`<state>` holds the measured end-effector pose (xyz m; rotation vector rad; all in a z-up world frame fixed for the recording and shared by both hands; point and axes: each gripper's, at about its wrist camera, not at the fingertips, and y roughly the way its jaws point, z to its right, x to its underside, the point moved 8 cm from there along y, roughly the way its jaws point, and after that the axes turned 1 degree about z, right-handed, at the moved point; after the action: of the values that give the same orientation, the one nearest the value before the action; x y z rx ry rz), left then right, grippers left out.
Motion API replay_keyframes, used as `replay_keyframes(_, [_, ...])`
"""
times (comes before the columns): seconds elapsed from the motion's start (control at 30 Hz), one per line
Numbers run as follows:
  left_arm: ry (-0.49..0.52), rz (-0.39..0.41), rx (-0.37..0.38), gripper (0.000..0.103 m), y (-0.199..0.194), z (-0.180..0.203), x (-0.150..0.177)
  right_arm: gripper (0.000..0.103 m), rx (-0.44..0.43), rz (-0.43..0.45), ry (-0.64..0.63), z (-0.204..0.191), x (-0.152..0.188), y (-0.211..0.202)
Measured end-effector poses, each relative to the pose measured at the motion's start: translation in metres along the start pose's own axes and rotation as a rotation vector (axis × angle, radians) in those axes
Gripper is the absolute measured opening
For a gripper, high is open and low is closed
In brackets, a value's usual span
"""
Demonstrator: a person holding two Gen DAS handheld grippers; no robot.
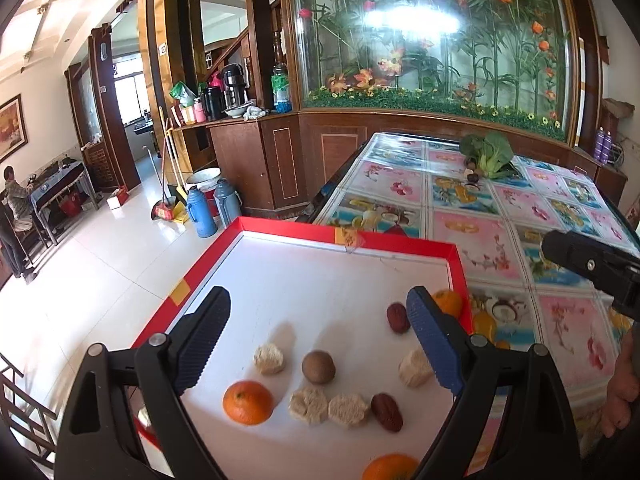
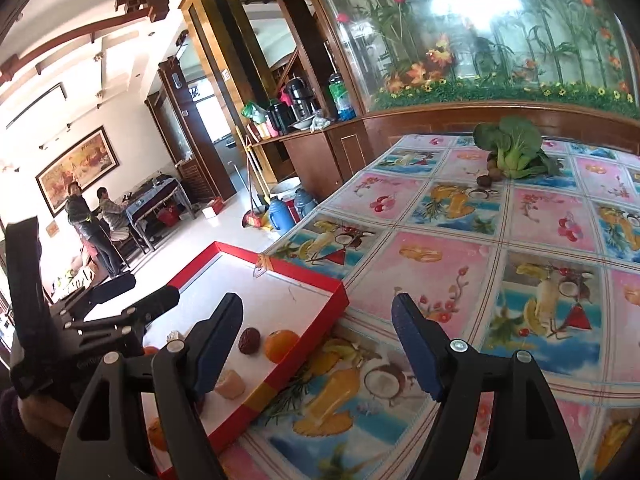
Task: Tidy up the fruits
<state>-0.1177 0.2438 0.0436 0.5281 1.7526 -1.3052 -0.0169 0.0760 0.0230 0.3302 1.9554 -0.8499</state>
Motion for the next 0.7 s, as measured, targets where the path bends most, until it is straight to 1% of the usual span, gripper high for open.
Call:
replay_keyframes(0.03, [-0.003,-0.002,-0.008,0.090,0.003,-0.001,-0.002,0.076,-0.009,0.037,-0.007,0.001,0.000,-0.004])
replay_keyframes(0.07, [-0.007,-0.012,-0.015,0.090,0.009,-0.002,-0.008,0.076,0.006,0.078,-0.004,0.007,0.001,-0.007])
replay_keyframes(0.1, [-0.007,-0.027,-0.017,0.090,0.015,-0.003,-0.012,0.077,0.050,0.064,0.009,0.015,0.001,-0.008])
replay_keyframes(0.13, [-0.006,-0.044,-0.020,0.090,0.018,-0.004,-0.014,0.078,0.022,0.084,0.023,0.016,-0.001,-0.011])
replay_keyframes(0.17, [-0.001,-0.082,-0.027,0.090,0.026,-0.004,-0.016,0.078,-0.012,0.130,0.047,0.019,-0.002,-0.015])
replay_keyframes(0.2, [0.005,-0.115,-0.036,0.090,0.032,-0.004,-0.019,0.078,-0.001,0.128,0.044,0.023,0.000,-0.012])
replay_keyframes(0.23, [0.018,-0.157,-0.057,0.090,0.039,-0.005,-0.017,0.078,0.014,0.083,0.033,0.026,0.004,-0.002])
replay_keyframes(0.27, [0.033,-0.209,-0.087,0.090,0.048,-0.006,-0.016,0.078,0.013,0.012,0.063,0.031,0.008,0.009])
replay_keyframes(0.3, [0.041,-0.247,-0.109,0.090,0.054,-0.007,-0.016,0.078,-0.013,-0.010,0.115,0.036,0.010,0.013])
replay_keyframes(0.33, [0.033,-0.265,-0.135,0.090,0.057,-0.013,-0.014,0.078,-0.023,-0.009,0.157,0.040,0.011,0.013])
replay_keyframes(0.37, [0.022,-0.275,-0.159,0.090,0.059,-0.017,-0.014,0.078,-0.015,-0.008,0.149,0.040,0.011,0.012])
replay_keyframes(0.4, [0.007,-0.303,-0.181,0.090,0.064,-0.020,-0.014,0.078,-0.003,-0.006,0.136,0.039,0.011,0.011])
replay_keyframes(0.43, [0.008,-0.322,-0.184,0.090,0.067,-0.019,-0.014,0.078,-0.001,-0.002,0.133,0.037,0.011,0.010])
replay_keyframes(0.5, [0.041,-0.367,-0.239,0.090,0.074,-0.019,-0.010,0.078,-0.011,0.002,0.101,0.028,0.013,0.007])
replay_keyframes(0.57, [0.037,-0.417,-0.239,0.090,0.077,-0.014,-0.001,0.078,-0.019,0.001,0.041,0.015,0.015,0.007])
replay_keyframes(0.63, [0.052,-0.462,-0.263,0.090,0.077,-0.012,0.007,0.078,-0.026,0.006,0.002,0.009,0.017,0.004])
replay_keyframes(0.7, [0.043,-0.476,-0.270,0.090,0.077,-0.007,0.008,0.078,-0.023,0.010,-0.022,0.009,0.016,0.003])
